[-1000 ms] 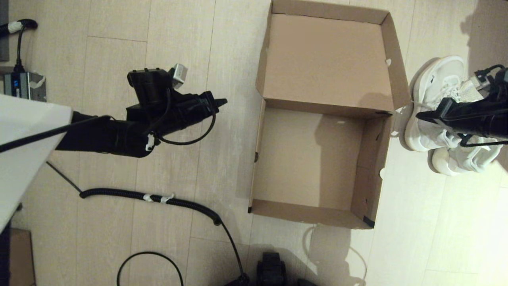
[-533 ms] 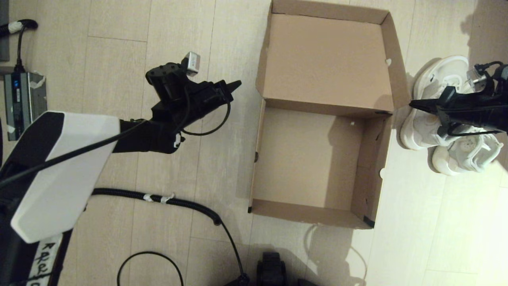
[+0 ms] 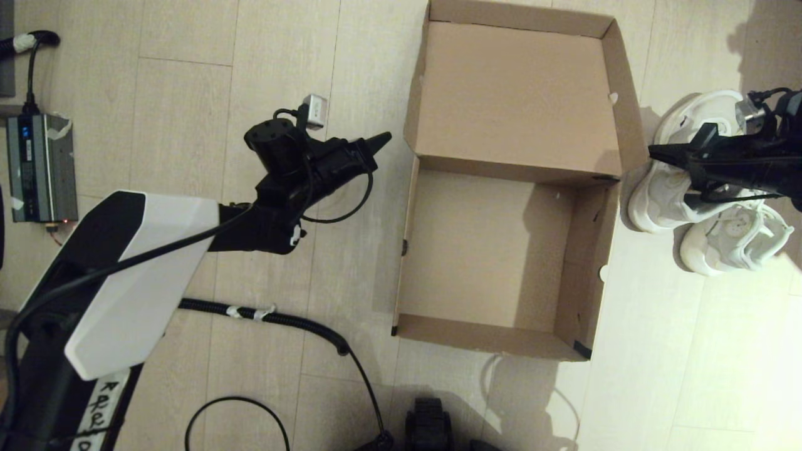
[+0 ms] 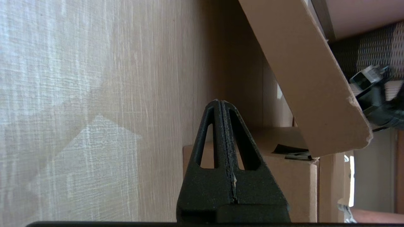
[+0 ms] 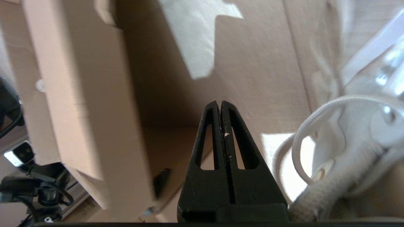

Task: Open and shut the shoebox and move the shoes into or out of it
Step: Put the shoes into the shoe box

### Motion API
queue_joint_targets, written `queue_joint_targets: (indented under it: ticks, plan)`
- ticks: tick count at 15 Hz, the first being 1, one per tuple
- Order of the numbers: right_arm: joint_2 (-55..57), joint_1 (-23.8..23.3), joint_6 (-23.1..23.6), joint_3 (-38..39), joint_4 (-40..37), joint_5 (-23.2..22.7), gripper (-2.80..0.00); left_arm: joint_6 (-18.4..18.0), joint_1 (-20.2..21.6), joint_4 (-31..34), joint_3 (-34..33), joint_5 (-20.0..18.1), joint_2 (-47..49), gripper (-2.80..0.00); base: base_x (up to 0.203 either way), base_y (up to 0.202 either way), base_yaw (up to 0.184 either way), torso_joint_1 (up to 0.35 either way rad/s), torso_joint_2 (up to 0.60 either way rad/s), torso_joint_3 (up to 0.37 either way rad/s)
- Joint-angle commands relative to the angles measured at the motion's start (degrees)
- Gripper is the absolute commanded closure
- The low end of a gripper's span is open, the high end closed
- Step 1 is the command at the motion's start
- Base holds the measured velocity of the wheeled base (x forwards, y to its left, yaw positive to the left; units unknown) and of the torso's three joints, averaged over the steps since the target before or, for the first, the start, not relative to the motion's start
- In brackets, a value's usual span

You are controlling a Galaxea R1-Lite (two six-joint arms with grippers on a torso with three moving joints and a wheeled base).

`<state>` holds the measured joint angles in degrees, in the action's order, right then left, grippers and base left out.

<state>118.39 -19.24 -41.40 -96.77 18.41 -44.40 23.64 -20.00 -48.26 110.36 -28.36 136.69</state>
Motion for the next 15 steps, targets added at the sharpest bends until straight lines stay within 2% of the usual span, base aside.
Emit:
queue_joint_targets:
  ticks: [1, 5, 8, 11, 15]
  plan:
    - [-2.9, -0.2, -0.2, 0.7, 0.1, -0.3, 0.0, 0.0, -0.1, 0.0, -0.1, -0.1, -0.2, 0.0, 0.0, 0.0, 0.0, 0.0, 0.0, 0.0]
    - [-9.5, -0.5, -0.1, 2.9, -0.8, -0.2, 0.0, 0.0, 0.0, -0.4, -2.0, 0.2, -1.9, 0.0, 0.0, 0.0, 0.0, 0.0, 0.0, 0.0]
    - [-9.0, 0.0, -0.2, 2.0, -1.1, -0.1, 0.0, 0.0, 0.4, -1.9, -5.8, 0.8, -4.1, 0.0, 0.0, 0.0, 0.0, 0.0, 0.0, 0.0]
    - [-4.1, 1.7, 0.1, -1.5, -0.8, 0.7, 0.0, 0.0, 1.0, -3.4, -8.3, 0.8, -4.9, 0.0, 0.0, 0.0, 0.0, 0.0, 0.0, 0.0]
    - [3.6, 4.0, 0.2, -10.7, -0.7, 1.5, 0.0, -1.5, 0.8, -5.2, -12.0, 0.8, -6.1, 0.0, 0.0, 0.0, 0.0, 0.0, 0.0, 0.0]
